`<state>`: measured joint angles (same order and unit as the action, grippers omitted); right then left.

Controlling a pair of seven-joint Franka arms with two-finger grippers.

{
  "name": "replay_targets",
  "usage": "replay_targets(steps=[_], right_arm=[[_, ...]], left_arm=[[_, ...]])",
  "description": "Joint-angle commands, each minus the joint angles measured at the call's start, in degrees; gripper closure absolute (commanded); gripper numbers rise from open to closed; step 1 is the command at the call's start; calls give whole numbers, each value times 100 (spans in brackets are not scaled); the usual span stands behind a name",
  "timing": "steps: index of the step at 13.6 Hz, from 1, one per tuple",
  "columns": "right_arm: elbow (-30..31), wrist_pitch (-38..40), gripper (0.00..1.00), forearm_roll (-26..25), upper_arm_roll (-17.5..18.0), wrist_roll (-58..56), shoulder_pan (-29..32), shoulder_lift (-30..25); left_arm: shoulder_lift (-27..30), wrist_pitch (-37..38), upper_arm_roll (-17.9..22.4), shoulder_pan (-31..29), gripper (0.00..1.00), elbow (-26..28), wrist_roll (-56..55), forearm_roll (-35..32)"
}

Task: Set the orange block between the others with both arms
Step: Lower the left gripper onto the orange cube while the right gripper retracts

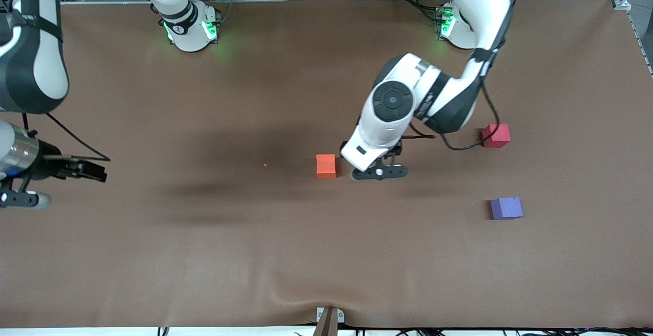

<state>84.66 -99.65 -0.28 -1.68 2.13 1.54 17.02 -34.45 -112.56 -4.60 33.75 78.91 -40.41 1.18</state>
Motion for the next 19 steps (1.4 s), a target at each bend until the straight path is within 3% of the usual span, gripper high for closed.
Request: replay_targets(steps=[1,8,14,19], right_arm=[[420,392,0,46,116,-81,311,-559],[499,1166,0,54,107,-72,426,-1227],[684,1000,0,63,107,-81,444,-1351],[903,991,0,273,107,-72,497,-1562]], left_arm=[[-316,-318,91,228,0,-210,-239,14],[-896,-1197,91,676,0,-210,-732,-118],[-1336,-1830,91,816,0,-210,-688,-153],[-1486,-1901,91,843,0,-192,-732,-153]])
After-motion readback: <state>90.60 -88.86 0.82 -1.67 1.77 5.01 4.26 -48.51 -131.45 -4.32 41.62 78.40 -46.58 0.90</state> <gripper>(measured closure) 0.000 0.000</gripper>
